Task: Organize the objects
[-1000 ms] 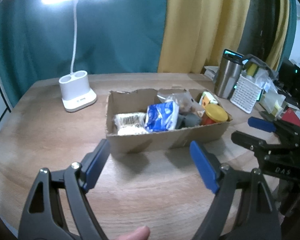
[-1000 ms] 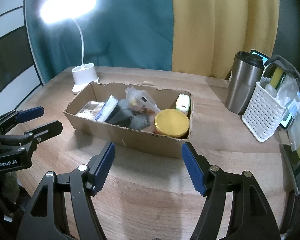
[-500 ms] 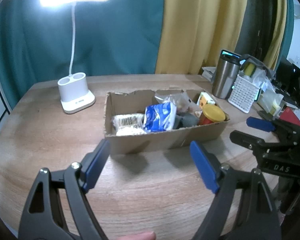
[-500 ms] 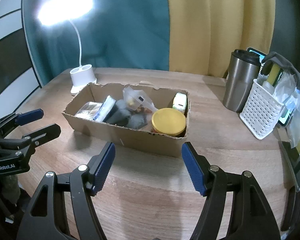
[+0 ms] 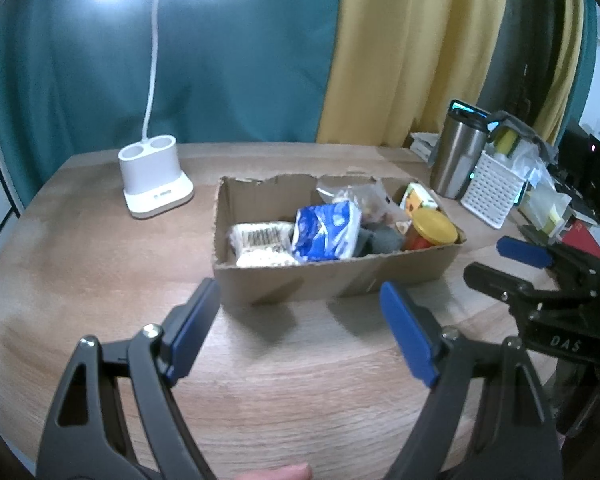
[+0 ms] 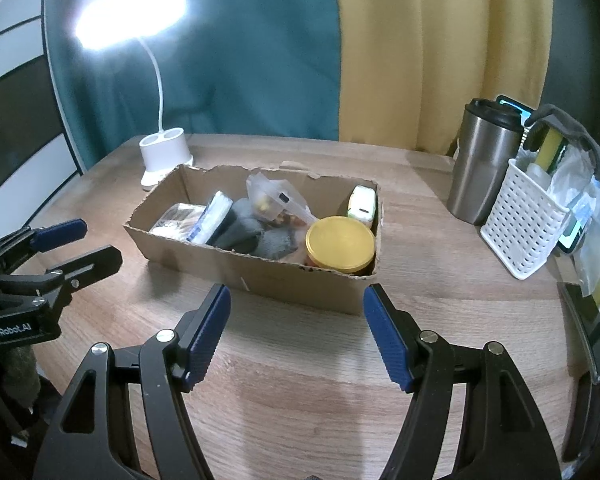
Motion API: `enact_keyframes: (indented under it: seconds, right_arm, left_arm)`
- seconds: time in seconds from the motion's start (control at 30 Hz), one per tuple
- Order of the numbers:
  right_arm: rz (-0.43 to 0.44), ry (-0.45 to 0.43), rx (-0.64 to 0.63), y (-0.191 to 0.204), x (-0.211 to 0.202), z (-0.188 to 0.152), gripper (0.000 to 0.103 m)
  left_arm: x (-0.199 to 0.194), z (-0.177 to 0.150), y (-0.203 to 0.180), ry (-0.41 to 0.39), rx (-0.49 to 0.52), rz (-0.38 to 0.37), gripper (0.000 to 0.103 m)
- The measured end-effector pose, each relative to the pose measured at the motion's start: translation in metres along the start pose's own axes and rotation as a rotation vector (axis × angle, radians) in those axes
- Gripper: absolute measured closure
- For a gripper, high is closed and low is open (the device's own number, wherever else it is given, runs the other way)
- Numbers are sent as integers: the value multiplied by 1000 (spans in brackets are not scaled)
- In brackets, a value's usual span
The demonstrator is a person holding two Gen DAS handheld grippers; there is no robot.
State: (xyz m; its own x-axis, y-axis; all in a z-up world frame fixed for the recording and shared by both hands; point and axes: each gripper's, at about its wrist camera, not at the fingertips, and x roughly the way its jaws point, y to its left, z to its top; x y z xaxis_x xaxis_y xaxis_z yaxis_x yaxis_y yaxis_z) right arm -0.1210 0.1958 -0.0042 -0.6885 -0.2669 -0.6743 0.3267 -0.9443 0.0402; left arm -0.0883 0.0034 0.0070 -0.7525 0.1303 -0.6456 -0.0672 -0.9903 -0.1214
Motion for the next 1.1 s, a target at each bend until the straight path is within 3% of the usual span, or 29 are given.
enact_keyframes:
  seconds: [1.1]
  right_arm:
    - [1,13,-2,1,5,1,31]
  left_arm:
    - [2,1,2,2,3,-10,19]
